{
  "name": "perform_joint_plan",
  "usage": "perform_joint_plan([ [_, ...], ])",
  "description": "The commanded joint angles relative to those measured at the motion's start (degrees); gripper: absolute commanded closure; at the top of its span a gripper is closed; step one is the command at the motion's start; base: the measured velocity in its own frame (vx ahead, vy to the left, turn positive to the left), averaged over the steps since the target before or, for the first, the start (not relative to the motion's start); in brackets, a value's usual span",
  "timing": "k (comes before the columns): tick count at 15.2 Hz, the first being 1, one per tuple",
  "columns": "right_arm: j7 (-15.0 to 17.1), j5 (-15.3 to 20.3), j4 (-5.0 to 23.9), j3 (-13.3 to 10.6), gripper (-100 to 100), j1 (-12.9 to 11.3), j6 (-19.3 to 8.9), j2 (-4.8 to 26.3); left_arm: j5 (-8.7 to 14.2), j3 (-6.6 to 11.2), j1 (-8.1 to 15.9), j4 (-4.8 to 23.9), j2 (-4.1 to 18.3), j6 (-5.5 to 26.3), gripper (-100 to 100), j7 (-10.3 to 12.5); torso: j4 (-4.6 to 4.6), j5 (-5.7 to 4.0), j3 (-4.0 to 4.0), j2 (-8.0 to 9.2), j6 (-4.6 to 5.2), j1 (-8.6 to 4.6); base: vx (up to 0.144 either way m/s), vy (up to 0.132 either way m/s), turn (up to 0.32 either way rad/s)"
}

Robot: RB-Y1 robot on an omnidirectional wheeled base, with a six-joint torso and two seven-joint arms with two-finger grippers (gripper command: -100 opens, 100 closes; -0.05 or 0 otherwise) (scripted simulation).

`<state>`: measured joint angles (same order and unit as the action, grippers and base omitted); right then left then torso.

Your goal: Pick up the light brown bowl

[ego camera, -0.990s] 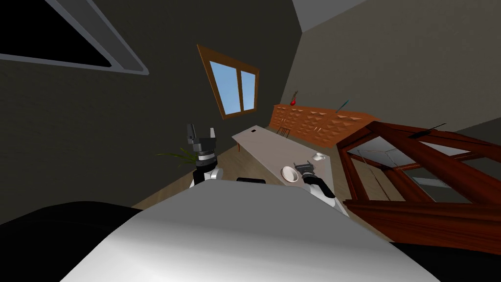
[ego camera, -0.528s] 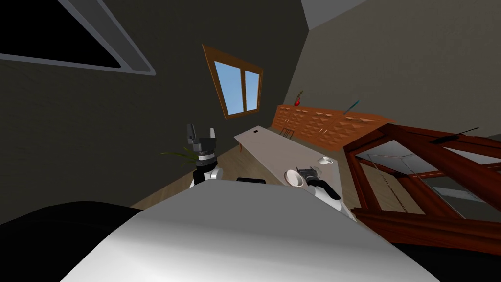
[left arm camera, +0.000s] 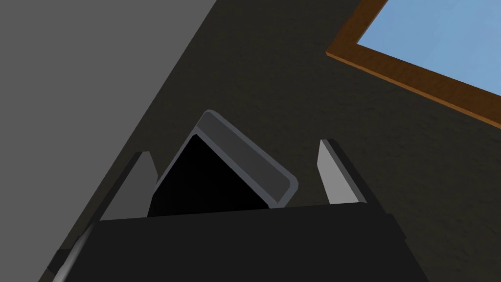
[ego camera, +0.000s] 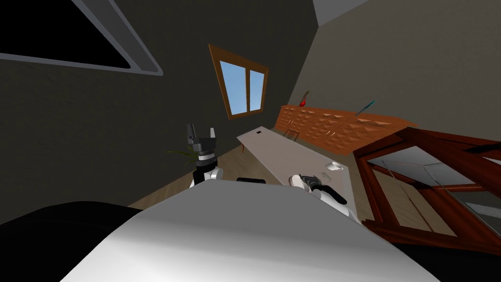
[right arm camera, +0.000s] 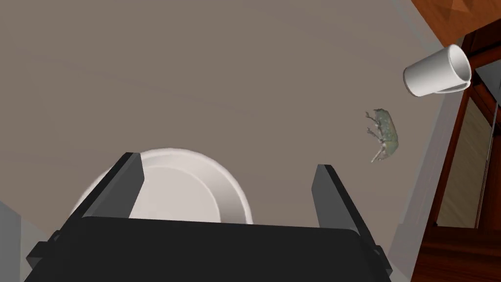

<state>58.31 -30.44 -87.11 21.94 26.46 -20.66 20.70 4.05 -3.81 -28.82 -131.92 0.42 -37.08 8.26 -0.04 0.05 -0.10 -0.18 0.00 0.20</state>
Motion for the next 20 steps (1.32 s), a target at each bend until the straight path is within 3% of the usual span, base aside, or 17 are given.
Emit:
perform_joint_plan([
  [1, 2.9, -1.3, 2.5, 1.6, -100, -0.1, -2.9, 0.2, 0.0, 0.0, 0.0, 0.0, 0.0, 0.0, 0, 0.0, 0.0, 0.0, 0.0, 0.0, 0.0, 0.0, 0.07, 0.038, 0.111],
  [2, 3.2, -1.3, 2.5, 1.6, -100, -0.1, -4.0, 0.2, 0.0, 0.0, 0.0, 0.0, 0.0, 0.0, 0, 0.0, 0.0, -0.01, -0.01, -0.03, -0.01, 0.0, 0.073, 0.044, 0.096],
  [3, 4.9, -2.4, 4.5, 2.7, -100, -0.3, -5.3, 0.5, 0.0, 0.0, 0.0, 0.0, 0.0, 0.0, 0, 0.0, -0.01, 0.0, -0.03, -0.05, -0.01, 0.02, 0.079, 0.067, 0.138],
  [4, 5.3, -2.4, 4.5, 2.7, -100, -0.3, -6.3, 0.5, 0.0, 0.0, 0.0, 0.0, 0.0, 0.0, 0, 0.0, -0.01, 0.01, -0.04, -0.08, -0.02, 0.08, 0.079, 0.063, 0.095],
  [9, 11.3, -5.5, 10.0, 5.8, -100, -0.6, -12.7, 1.4, 0.0, 0.0, 0.0, 0.0, 0.0, 0.0, 0, 0.0, -0.01, 0.0, -0.04, -0.06, -0.01, 0.03, 0.074, 0.043, 0.097],
  [14, 14.7, -7.3, 13.2, 7.5, -100, -0.8, -16.6, 1.8, 0.0, 0.0, 0.0, 0.0, 0.0, 0.0, 0, 0.0, -0.01, 0.0, -0.02, -0.03, 0.01, 0.03, 0.068, 0.037, 0.076],
  [19, 20.0, -10.0, 18.2, 10.2, -100, -1.2, -22.4, 2.4, 0.0, 0.0, 0.0, 0.0, 0.0, 0.0, 0, 0.0, -0.01, 0.0, -0.02, -0.04, 0.0, 0.02, 0.071, 0.035, 0.093],
  [20, 20.0, -10.0, 18.2, 10.2, -100, -1.2, -22.4, 2.4, 0.0, 0.0, 0.0, 0.0, 0.0, 0.0, 0, 0.0, -0.01, 0.0, -0.02, -0.04, -0.01, 0.02, 0.058, 0.027, 0.066],
])
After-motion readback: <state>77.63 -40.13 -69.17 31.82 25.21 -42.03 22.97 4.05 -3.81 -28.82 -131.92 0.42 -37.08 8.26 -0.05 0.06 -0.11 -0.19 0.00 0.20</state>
